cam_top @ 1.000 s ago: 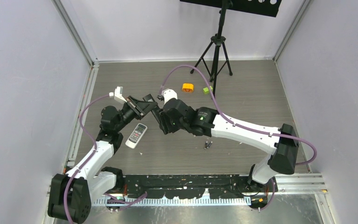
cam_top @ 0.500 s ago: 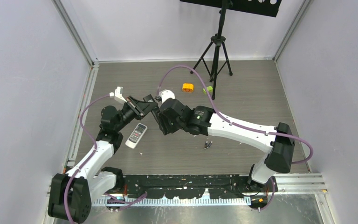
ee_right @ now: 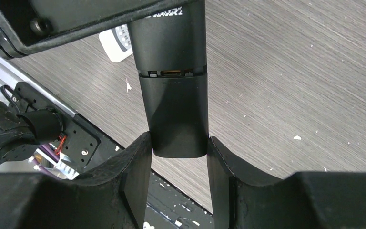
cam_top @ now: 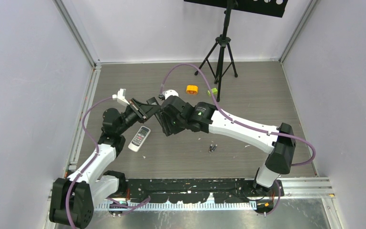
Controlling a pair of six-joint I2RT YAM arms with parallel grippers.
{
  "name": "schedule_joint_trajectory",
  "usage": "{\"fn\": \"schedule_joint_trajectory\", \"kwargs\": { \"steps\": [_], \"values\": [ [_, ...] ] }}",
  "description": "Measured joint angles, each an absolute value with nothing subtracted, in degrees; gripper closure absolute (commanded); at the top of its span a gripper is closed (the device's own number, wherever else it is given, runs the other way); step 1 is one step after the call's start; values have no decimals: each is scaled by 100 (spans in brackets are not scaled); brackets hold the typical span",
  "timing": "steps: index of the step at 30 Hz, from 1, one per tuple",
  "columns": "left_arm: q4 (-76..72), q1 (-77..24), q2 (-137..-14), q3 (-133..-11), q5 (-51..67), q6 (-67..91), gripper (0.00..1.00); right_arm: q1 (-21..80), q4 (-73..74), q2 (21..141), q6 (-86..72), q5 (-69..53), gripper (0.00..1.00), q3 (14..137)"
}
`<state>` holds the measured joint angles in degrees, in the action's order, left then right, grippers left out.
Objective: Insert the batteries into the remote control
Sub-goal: Load the battery cover into the remote control.
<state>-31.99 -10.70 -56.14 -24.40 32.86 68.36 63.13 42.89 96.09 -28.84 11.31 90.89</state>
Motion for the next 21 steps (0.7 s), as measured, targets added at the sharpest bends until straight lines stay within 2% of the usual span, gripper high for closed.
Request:
{"fn": "schedule_joint_trajectory", "kwargs": {
  "steps": [16, 21],
  "values": [
    [-3236, -1024, -5612, -2427, 3356, 6875, 100, 6228, 4775, 10051, -2991, 849, 53, 9666],
    [-3236, -1004, -5612, -2394, 3334, 6941, 100, 6230, 4965, 10206, -3030, 871, 47, 9883]
  ]
}}
